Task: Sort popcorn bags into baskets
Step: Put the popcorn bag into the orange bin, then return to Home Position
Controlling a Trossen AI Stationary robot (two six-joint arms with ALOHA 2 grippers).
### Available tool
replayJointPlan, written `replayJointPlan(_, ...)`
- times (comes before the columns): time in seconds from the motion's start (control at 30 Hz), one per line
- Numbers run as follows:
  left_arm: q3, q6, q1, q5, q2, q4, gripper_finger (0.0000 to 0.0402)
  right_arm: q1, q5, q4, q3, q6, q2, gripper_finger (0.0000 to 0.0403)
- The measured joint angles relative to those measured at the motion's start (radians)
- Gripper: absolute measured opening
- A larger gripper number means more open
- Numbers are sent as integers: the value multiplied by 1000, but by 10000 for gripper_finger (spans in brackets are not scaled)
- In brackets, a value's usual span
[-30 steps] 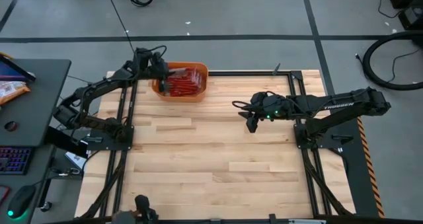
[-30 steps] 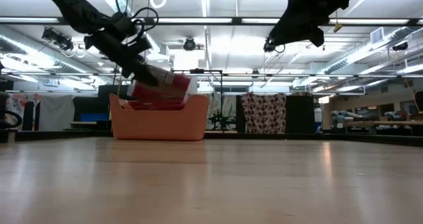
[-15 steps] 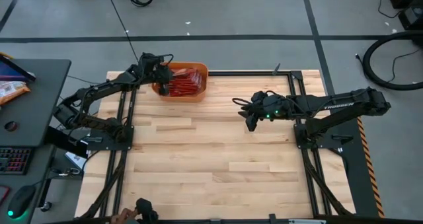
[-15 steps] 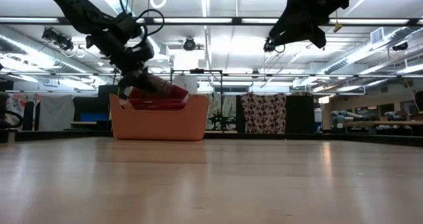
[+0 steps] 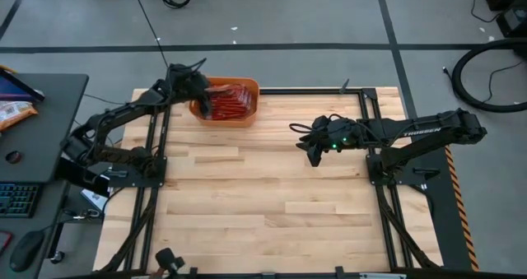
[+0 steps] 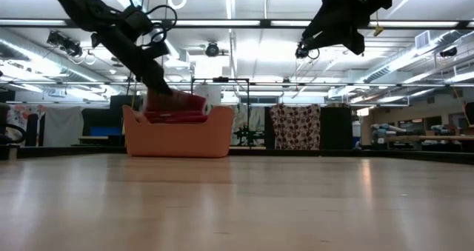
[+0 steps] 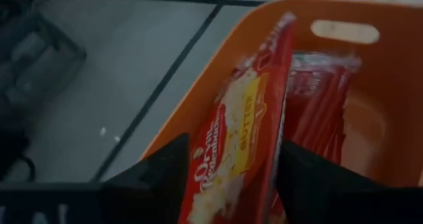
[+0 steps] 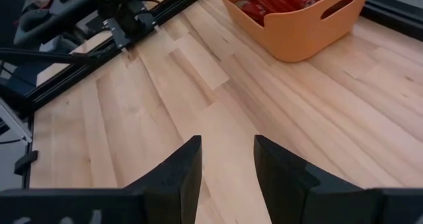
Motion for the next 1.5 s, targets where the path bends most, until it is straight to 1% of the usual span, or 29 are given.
replayJointPlan(0.1, 0, -103, 1, -8, -11, -9, 209, 0, -14, 0, 0, -11, 0, 142)
replayJointPlan(0.2, 0, -211, -1, -41, -12, -25, 205, 0, -24, 0, 0, -24, 0, 142)
replayJointPlan(0.33, 0, -274, -11, -61, -11, -67, 198, 0, -28, 0, 0, -39, 0, 142)
replayJointPlan(0.37, 0, -282, -15, -78, -11, -82, 196, 0, -33, 0, 0, -42, 0, 142)
replayJointPlan(0.5, 0, -357, -28, -204, -11, -141, 192, 0, -53, -1, 0, -56, 0, 142)
replayJointPlan(0.53, 0, -373, -31, -221, -11, -145, 192, 0, -56, -1, 0, -55, 0, 142)
replayJointPlan(0.6, 0, -405, -33, -220, -13, -142, 192, 0, -66, -1, 0, -56, 0, 142)
replayJointPlan(0.73, 1, -432, -43, -127, -60, -98, 192, 0, -72, -9, 0, -55, 0, 142)
replayJointPlan(0.87, 2, -466, -77, -86, -127, -88, 192, -9, -73, -25, 0, -41, -3, 142)
replayJointPlan(0.93, 2, -508, -89, -44, -160, -92, 192, -19, -78, -34, 0, -40, -3, 142)
replayJointPlan(1.13, 2, -763, -129, 163, -238, -111, 192, -48, -154, -35, 0, -44, -4, 142)
replayJointPlan(1.2, 2, -816, -162, 210, -266, -116, 192, -52, -172, -38, 0, -66, -11, 142)
replayJointPlan(1.23, 2, -833, -184, 217, -284, -115, 192, -53, -174, -39, 0, -81, -16, 142)
replayJointPlan(1.3, 2, -849, -246, 189, -324, -119, 191, -55, -168, -63, 0, -109, -28, 142)
replayJointPlan(1.4, 2, -845, -349, 80, -387, -139, 182, -60, -132, -94, -18, -128, -55, 142)
replayJointPlan(1.5, 1, -822, -430, -11, -441, -155, 165, -65, -122, -63, -72, -130, -98, 142)
